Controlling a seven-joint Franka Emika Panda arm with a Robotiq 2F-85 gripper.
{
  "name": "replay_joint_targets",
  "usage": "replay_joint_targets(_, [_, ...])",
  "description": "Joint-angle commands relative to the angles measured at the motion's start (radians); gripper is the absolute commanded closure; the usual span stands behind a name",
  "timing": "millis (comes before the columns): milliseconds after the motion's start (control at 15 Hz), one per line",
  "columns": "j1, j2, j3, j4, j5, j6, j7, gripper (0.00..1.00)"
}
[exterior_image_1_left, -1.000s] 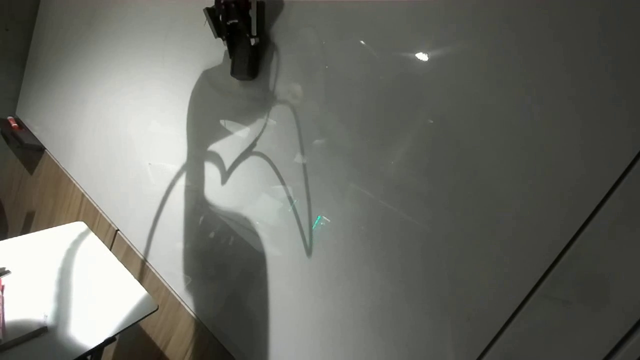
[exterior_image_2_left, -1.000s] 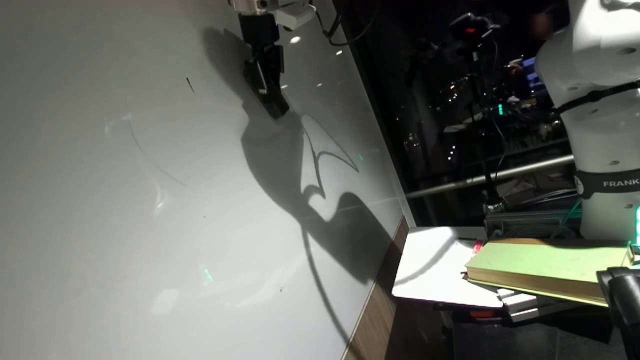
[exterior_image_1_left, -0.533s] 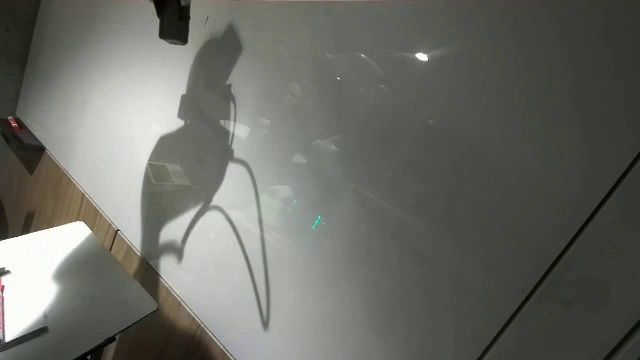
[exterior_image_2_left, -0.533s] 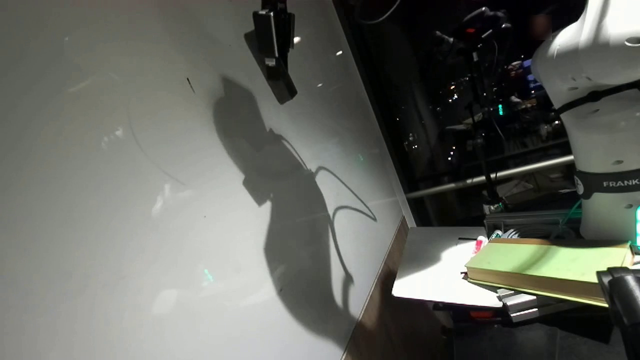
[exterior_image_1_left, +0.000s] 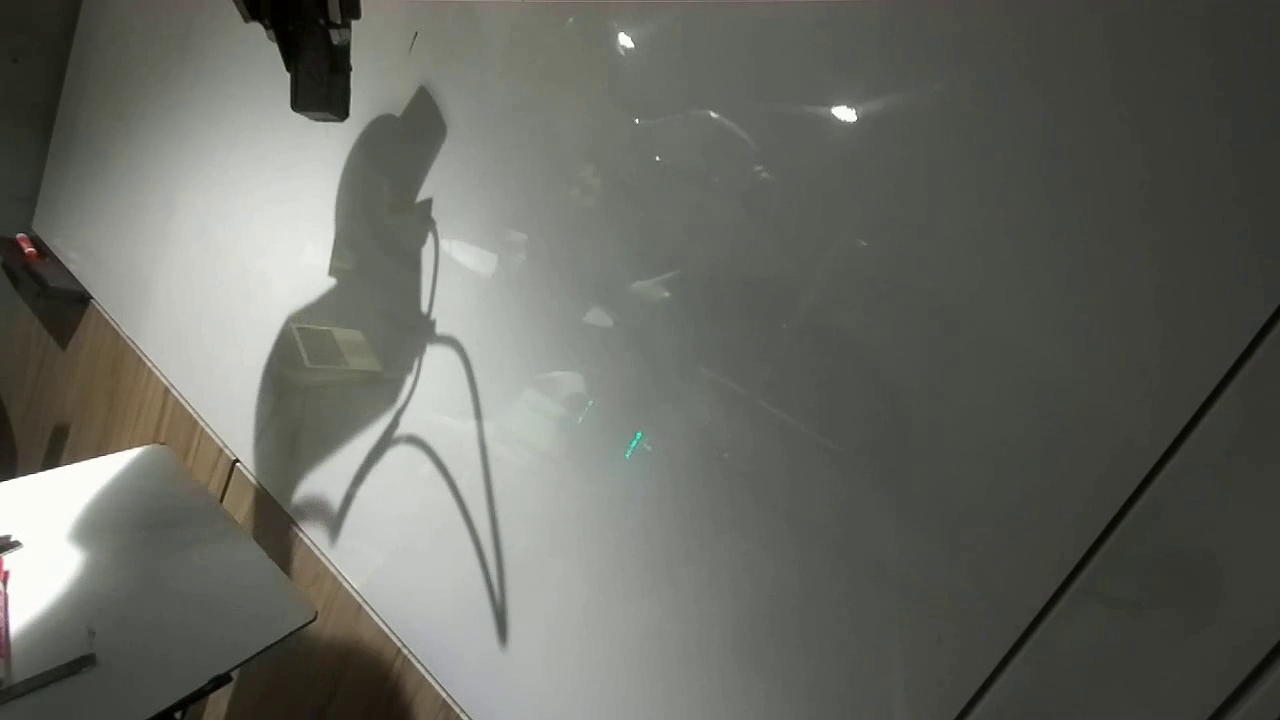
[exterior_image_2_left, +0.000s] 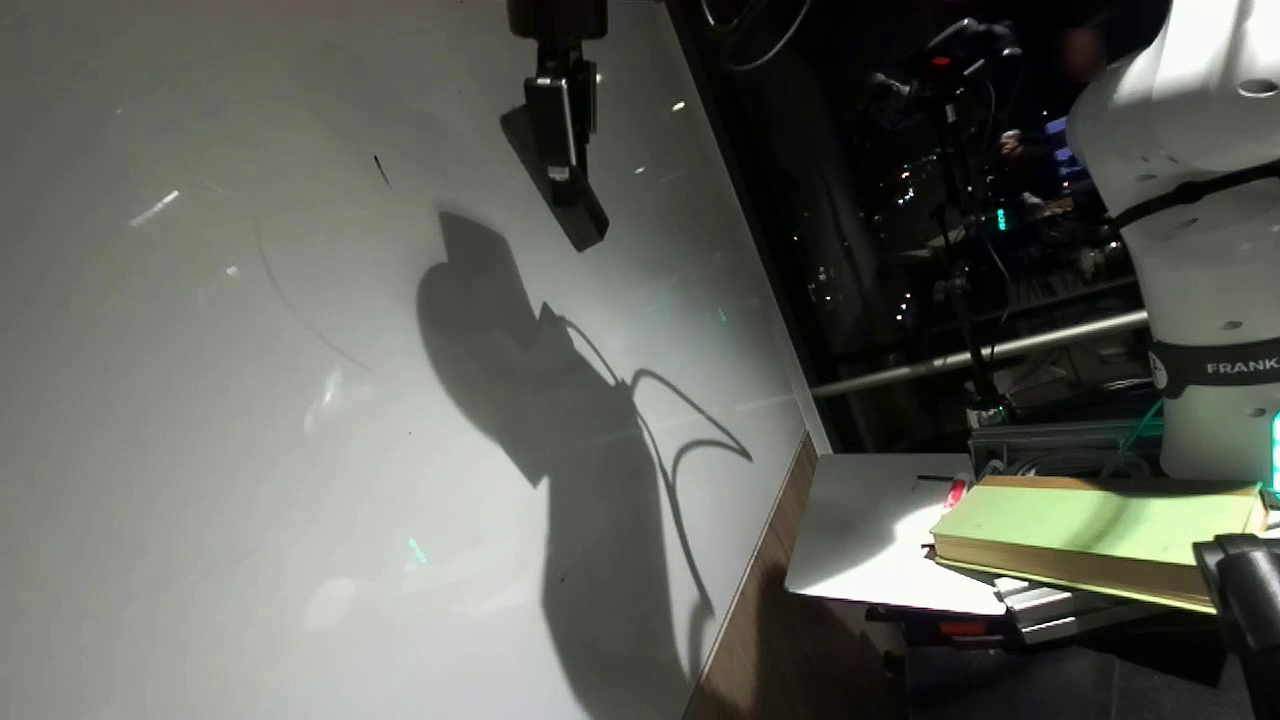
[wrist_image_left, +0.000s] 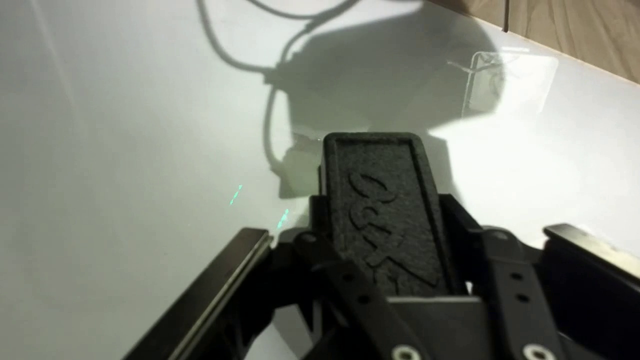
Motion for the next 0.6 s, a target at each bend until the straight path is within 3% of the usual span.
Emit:
replay_joint_targets(0, [-0.058,0.158,0.043,0.134,-0.087,0.01,0.041,0.7])
replay_joint_targets(533, [-0.035,0.389,0.041,0.41,-0.226,-0.061,0.084,0.7])
